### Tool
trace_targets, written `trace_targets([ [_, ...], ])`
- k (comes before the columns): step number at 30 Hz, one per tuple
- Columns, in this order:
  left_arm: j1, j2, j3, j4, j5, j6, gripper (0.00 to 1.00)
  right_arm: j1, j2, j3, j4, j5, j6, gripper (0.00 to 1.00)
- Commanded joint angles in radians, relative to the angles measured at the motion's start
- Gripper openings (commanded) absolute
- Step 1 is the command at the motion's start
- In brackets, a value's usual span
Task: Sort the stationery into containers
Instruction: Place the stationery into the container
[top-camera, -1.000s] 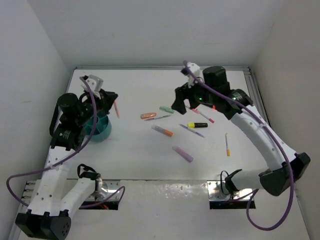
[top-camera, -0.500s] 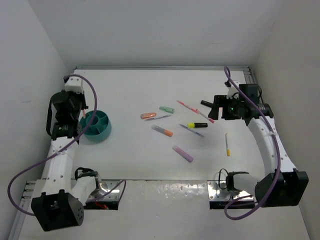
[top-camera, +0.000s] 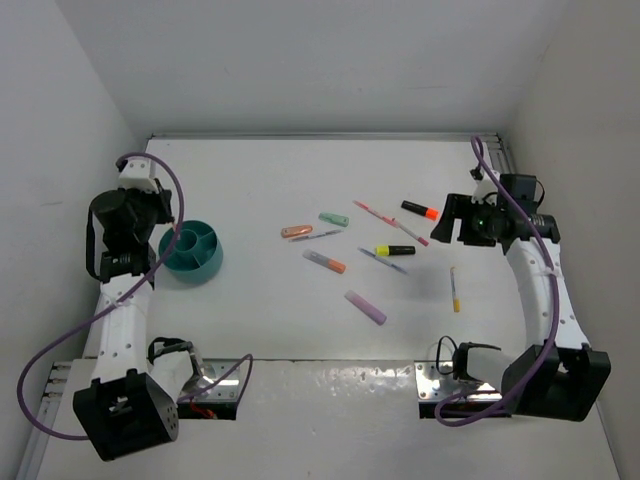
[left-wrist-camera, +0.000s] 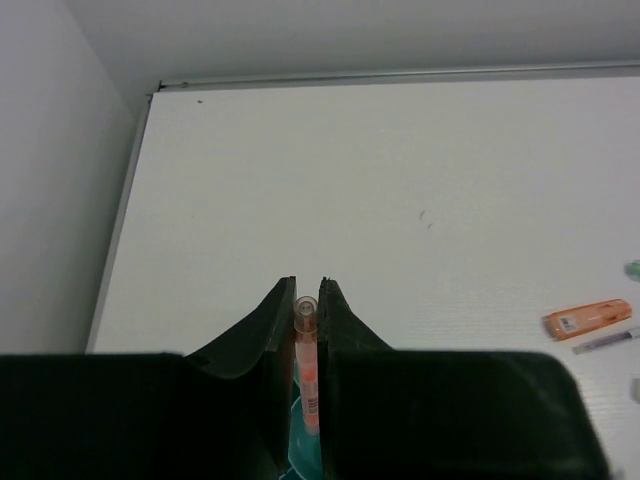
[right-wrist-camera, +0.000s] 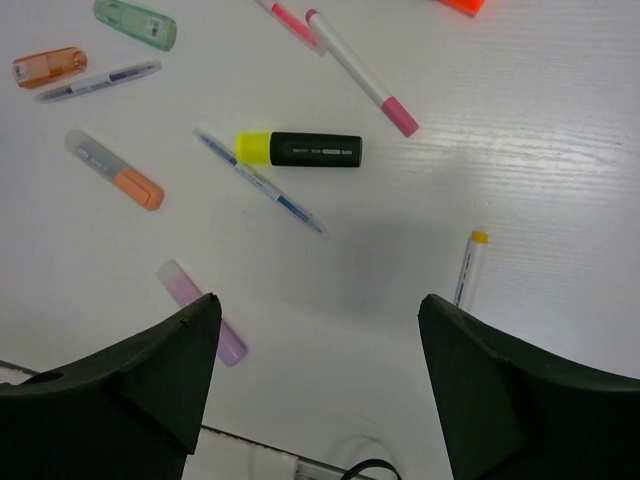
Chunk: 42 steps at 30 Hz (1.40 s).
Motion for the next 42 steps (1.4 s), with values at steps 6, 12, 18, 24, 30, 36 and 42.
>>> trace_targets([
  [6,0.034,0.0,-0.036,0.091,0.12,-0.056,0.0,-0.015,-0.007,-0.024,0.007,-0.001,-0.015,0.79],
  [12,0.059,0.005,-0.107,0.126,0.16,-0.06,0.15,-0.043,0.018,-0.027,-0.004,0.043,-0.006,0.77],
  [18,0.065,0.037,-0.078,0.082,0.274,-0.053,0.75,-0.057,0.085,-0.009,-0.055,0.114,-0.017,0.66],
  [24,0.056,0.022,-0.021,0.043,0.348,-0.03,0.82,-0.067,0.235,0.043,-0.168,0.166,-0.11,0.46],
  [30,0.044,0.008,0.042,-0.003,0.391,-0.014,0.82,-0.049,0.354,0.028,-0.19,0.235,-0.183,0.36],
  [36,0.028,-0.032,0.045,-0.003,0.402,-0.024,0.85,-0.04,0.358,-0.065,-0.09,0.292,-0.208,0.35],
  [42,0.021,-0.038,0.036,-0.003,0.427,-0.025,0.85,0.044,0.323,-0.072,-0.033,0.22,-0.231,0.35],
])
